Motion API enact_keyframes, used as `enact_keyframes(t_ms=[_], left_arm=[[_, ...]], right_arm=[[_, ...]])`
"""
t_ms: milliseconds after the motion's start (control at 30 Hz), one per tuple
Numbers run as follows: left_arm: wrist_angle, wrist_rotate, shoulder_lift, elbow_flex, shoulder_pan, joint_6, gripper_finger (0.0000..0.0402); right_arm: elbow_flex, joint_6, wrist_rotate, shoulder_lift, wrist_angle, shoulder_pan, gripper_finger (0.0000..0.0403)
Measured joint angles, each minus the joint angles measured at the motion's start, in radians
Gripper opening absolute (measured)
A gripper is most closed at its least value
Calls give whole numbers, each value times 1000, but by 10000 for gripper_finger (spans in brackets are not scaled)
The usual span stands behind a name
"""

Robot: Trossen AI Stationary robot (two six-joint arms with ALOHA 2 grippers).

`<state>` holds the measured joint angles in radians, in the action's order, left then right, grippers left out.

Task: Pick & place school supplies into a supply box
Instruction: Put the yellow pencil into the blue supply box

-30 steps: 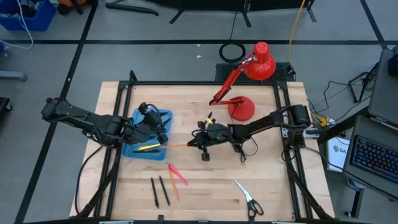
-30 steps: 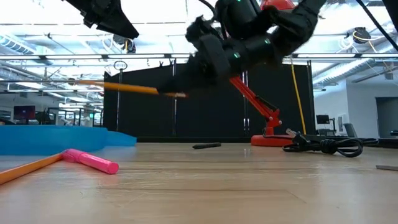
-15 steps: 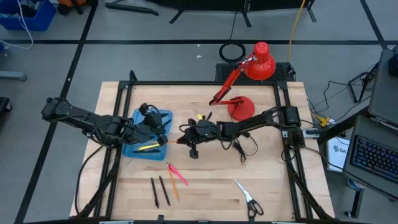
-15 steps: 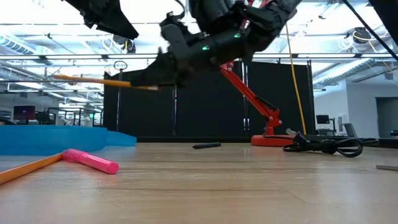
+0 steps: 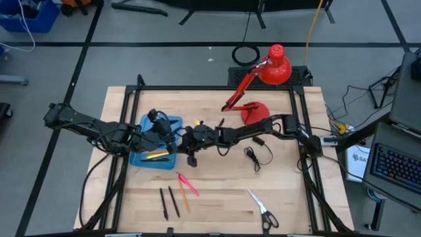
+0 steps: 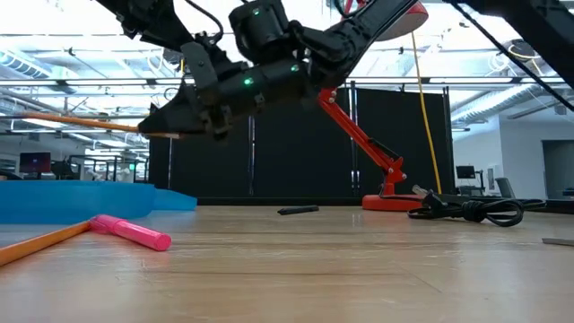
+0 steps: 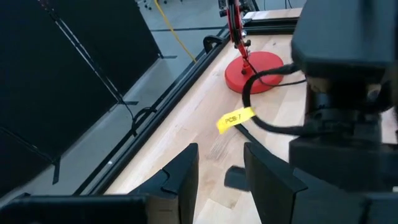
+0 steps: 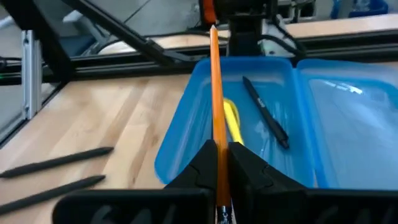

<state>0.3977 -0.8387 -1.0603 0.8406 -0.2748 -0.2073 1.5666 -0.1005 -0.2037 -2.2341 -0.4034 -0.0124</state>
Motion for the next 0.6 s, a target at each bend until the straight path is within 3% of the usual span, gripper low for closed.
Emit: enact_keyframes(t_ms=[400, 600], left_arm=[[1, 13, 0, 0, 0, 4, 134], [-14, 149, 0, 0, 0, 36, 134]], right_arm=[[111, -71, -38, -92, -1, -2, 8], [111, -134, -112, -115, -13, -16, 8]])
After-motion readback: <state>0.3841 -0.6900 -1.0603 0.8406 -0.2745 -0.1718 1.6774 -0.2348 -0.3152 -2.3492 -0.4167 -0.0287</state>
